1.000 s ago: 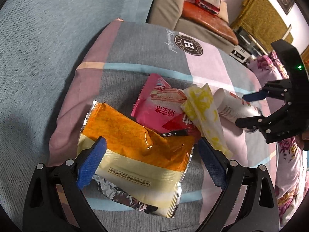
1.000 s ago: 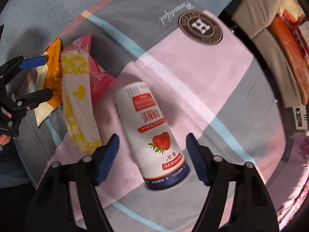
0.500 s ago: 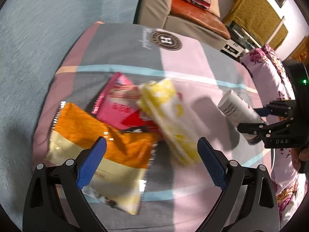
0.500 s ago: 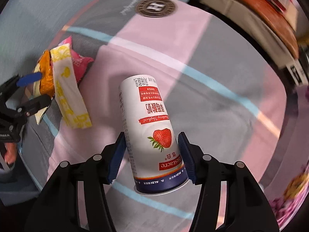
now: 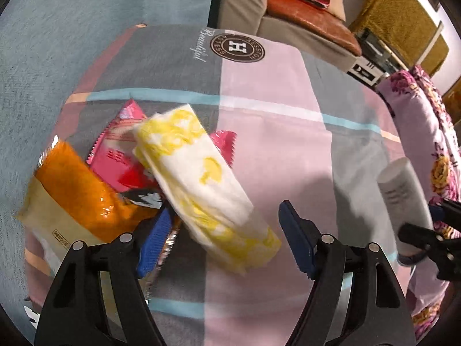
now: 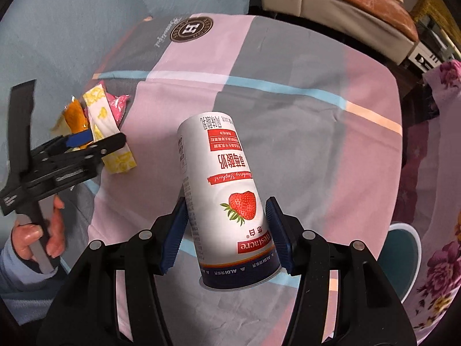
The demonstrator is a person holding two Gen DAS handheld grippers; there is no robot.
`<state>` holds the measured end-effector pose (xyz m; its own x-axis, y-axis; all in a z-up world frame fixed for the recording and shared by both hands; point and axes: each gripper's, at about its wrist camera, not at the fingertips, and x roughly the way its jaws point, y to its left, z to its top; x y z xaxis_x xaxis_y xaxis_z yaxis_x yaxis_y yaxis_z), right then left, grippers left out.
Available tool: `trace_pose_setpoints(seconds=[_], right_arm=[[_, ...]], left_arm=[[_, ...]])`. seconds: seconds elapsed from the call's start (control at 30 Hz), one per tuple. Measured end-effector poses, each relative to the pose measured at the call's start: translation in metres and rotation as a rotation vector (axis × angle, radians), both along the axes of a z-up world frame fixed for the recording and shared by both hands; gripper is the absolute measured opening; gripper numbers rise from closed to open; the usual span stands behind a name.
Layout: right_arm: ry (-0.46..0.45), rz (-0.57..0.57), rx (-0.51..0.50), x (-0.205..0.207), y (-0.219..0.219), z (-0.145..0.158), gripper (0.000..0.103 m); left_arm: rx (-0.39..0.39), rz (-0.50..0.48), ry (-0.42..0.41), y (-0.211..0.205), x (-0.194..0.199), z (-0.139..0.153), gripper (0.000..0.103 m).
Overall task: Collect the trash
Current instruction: 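Grasp the white yogurt bottle with right tool while left tool grasps the yellow tissue pack, then carry the yogurt bottle and tissue pack over the teal bin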
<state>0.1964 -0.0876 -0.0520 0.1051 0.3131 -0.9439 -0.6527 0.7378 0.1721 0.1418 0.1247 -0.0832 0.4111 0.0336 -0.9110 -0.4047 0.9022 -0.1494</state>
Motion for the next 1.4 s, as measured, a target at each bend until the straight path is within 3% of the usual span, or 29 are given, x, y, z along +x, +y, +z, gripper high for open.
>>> trace_pose_setpoints(seconds=[0.03,0.1,0.13,0.2,0.27,0.53,0.77,1.4], right_arm=[[-0.005,-0.011,0.008,-0.001,-0.002,0.000,0.053],[-0.015,-0.030,0.016,-0.001,-0.007,0.000,0.053],[-0.018,-0.042,0.027,-0.002,-0.011,0.000,0.053],[-0.024,-0.066,0.042,-0.004,-0.017,0.001,0.053],[-0.031,-0.092,0.059,-0.006,-0.025,0.001,0.052],[-0.032,-0.204,0.108,-0.022,-0.069,0.002,0.047],[0.017,-0.227,0.106,-0.038,-0.089,-0.010,0.047],[-0.072,-0.449,0.216,-0.037,-0.204,0.033,0.047]], left_arm=[[0.005,-0.004,0.008,-0.003,0.002,-0.003,0.067],[0.002,-0.011,0.030,-0.007,0.005,-0.008,0.039],[0.030,-0.010,0.025,-0.009,0.005,-0.007,0.036],[0.016,-0.019,0.024,-0.011,0.004,-0.008,0.020],[0.010,-0.032,0.013,-0.014,0.002,-0.006,0.016],[-0.047,-0.185,-0.076,-0.056,-0.010,0.019,0.015],[-0.105,-0.305,-0.069,-0.093,-0.012,0.017,0.015],[-0.130,-0.587,-0.080,-0.208,0.009,0.033,0.015]])
